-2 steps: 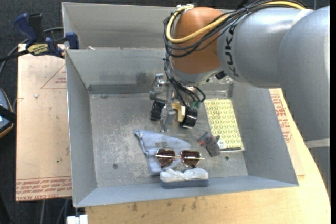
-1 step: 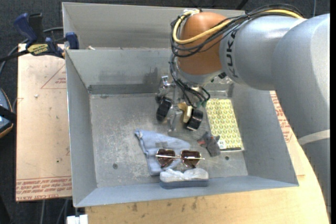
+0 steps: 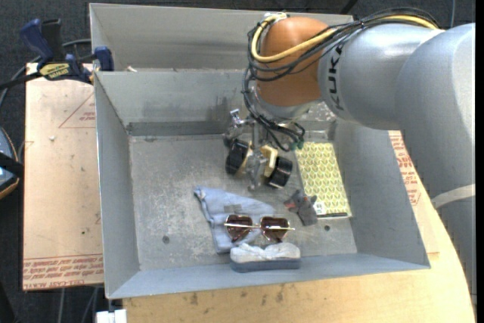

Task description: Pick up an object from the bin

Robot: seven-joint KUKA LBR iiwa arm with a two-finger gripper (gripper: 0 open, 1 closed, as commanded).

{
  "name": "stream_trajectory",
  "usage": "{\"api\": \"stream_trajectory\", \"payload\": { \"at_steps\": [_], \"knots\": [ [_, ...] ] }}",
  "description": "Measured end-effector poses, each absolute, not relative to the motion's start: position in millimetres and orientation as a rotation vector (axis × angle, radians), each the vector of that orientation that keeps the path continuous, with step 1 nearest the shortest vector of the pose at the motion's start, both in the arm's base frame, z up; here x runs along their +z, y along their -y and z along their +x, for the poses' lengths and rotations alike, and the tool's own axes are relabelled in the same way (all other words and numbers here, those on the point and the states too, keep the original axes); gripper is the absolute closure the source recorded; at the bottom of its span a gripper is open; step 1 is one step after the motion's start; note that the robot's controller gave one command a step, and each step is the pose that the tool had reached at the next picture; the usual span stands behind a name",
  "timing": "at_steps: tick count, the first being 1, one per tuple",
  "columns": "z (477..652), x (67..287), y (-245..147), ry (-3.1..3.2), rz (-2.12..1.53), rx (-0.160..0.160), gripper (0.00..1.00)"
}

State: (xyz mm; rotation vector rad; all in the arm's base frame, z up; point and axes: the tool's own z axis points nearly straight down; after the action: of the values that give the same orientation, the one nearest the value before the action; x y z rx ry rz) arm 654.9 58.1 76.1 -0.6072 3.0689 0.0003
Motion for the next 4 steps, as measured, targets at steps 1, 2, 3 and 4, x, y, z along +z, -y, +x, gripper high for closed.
{"api": "stream_trajectory", "payload": {
  "at_steps": [1, 2, 3, 4],
  "knots": [
    [657.6, 76, -52, -3.069, -0.611, 0.007, 0.0],
    [658.2, 81, -58, -3.072, -0.604, 0.001, 1.0],
    [658.2, 81, -58, -3.073, -0.602, 0.001, 1.0],
    [660.3, 130, -59, -3.074, -0.6, 0.001, 1.0]
  ]
}}
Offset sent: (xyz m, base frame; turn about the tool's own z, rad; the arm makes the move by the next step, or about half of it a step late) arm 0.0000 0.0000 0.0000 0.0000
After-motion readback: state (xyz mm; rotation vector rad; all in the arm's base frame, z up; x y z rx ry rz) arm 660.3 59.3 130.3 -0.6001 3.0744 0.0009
